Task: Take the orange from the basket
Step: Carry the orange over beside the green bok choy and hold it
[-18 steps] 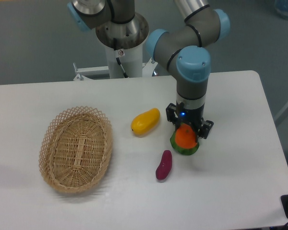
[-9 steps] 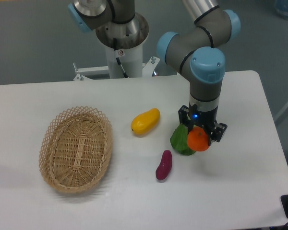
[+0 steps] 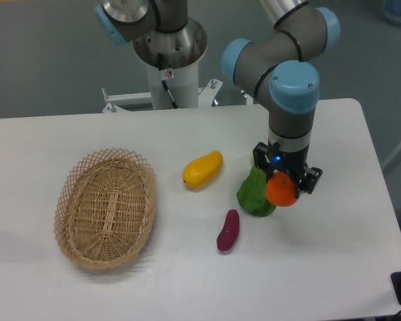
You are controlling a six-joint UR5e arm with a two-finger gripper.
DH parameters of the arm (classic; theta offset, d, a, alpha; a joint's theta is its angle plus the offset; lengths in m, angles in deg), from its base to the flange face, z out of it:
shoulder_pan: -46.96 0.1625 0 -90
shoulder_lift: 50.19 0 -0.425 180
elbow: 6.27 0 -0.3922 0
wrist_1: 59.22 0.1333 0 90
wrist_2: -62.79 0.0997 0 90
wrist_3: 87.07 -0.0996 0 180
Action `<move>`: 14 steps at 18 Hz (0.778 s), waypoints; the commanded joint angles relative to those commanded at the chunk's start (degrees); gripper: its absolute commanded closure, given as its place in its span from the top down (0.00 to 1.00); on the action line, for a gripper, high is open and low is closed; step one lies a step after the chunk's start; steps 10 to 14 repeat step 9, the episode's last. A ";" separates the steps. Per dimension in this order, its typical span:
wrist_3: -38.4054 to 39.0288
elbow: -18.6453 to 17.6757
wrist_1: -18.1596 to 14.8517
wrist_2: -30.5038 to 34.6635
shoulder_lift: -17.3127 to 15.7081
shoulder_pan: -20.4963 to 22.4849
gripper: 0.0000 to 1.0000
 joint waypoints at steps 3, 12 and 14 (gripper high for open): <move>0.00 -0.17 0.27 -0.18 0.00 0.09 0.60; 0.00 -0.70 0.35 -0.17 -0.09 0.09 0.60; 0.00 -0.70 0.35 -0.17 -0.09 0.09 0.60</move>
